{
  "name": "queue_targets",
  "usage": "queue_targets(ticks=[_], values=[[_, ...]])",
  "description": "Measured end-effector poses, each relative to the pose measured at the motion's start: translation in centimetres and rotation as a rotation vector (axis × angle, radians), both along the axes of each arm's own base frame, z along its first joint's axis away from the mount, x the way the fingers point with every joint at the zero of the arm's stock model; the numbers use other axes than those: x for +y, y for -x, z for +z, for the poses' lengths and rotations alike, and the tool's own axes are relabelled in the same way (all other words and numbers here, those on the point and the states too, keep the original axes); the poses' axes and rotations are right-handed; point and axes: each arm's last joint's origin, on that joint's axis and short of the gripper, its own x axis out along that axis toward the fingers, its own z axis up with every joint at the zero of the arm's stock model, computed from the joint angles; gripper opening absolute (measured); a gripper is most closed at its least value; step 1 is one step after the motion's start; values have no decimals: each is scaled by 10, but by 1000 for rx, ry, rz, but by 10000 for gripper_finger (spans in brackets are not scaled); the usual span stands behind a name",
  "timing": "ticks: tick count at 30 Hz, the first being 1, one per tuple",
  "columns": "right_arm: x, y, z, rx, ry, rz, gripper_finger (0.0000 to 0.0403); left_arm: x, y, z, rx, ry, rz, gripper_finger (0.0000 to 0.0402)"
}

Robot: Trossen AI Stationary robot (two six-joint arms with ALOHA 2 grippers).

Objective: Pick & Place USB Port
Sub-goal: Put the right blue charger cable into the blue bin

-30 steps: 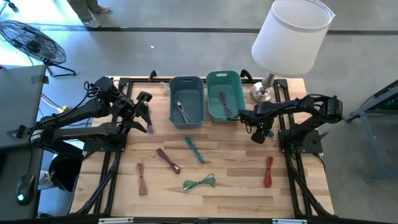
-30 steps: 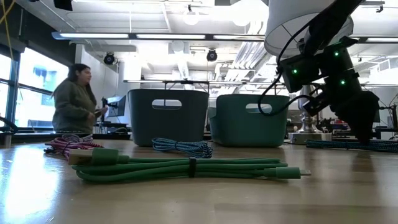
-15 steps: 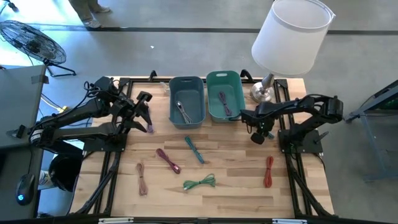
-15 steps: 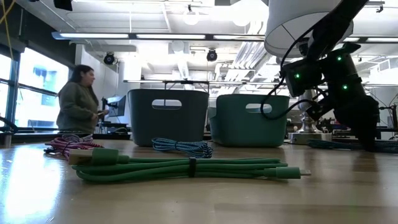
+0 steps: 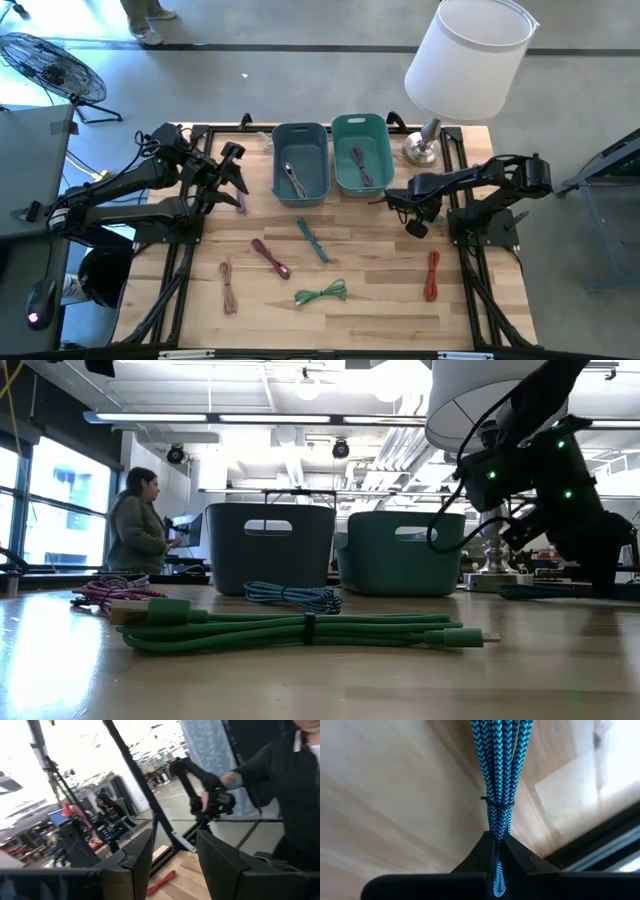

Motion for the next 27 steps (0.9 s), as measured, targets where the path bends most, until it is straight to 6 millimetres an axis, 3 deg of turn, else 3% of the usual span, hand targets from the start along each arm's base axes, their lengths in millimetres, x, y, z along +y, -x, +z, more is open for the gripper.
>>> queue_targets(ticks=[7, 13, 22, 27], values=[[26, -15, 28, 26, 70, 30, 3, 1, -1, 0, -3, 17, 55, 150], [58, -22, 78, 90, 198, 33, 3, 2, -2, -3, 32, 36, 49, 150], [117, -47, 152, -451, 410, 201, 3, 5, -9, -12, 94, 40, 69, 150], [144, -59, 170, -718, 480, 369, 3, 10, -16, -17, 117, 52, 92, 150]])
